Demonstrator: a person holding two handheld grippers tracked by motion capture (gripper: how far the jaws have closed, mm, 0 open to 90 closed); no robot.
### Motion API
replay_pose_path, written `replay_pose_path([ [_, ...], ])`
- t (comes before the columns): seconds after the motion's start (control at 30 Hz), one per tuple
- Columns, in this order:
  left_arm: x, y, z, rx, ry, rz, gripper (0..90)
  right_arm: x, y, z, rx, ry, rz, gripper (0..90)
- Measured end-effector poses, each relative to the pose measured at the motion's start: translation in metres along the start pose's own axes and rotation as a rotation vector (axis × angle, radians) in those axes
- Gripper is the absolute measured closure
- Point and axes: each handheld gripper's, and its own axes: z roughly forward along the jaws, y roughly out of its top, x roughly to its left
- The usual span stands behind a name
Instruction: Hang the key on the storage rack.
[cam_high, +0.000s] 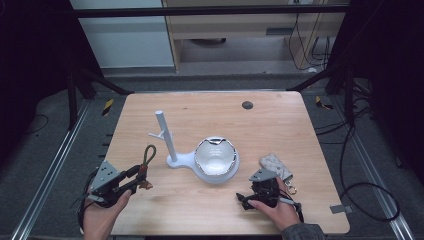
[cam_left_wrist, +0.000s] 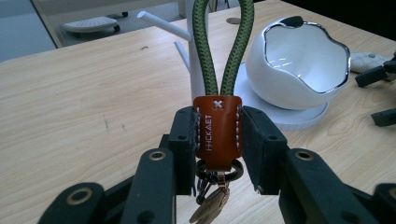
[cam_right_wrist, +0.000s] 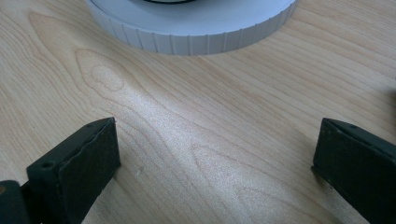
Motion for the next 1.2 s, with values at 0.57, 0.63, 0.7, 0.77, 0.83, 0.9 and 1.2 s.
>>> replay_pose_path([
  [0.57,-0.018,0.018,0.000,-0.041,-0.025,0.035,65.9,0.000,0.000,0.000,-0.001,0.002,-0.001,0.6],
  [0.63,-0.019,0.019,0.000,-0.046,-0.026,0.036,65.8,0.000,0.000,0.000,-0.001,0.003,0.000,0.6],
  [0.7,-0.020,0.021,-0.001,-0.052,-0.025,0.036,65.9,0.000,0.000,0.000,-0.001,0.002,-0.001,0.6],
  [0.77,-0.020,0.023,-0.002,-0.056,-0.024,0.037,65.9,0.000,0.000,0.000,-0.001,0.003,-0.001,0.6],
  [0.83,-0.018,0.026,0.000,-0.057,-0.019,0.037,65.8,0.000,0.000,0.000,-0.001,0.003,-0.001,0.6],
  [0.9,-0.017,0.028,0.001,-0.060,-0.016,0.031,65.9,0.000,0.000,0.000,-0.001,0.002,-0.002,0.5],
  [1.2,-0.012,0.035,0.014,-0.050,0.003,0.025,65.8,0.000,0.000,0.000,-0.001,0.003,-0.002,0.6],
])
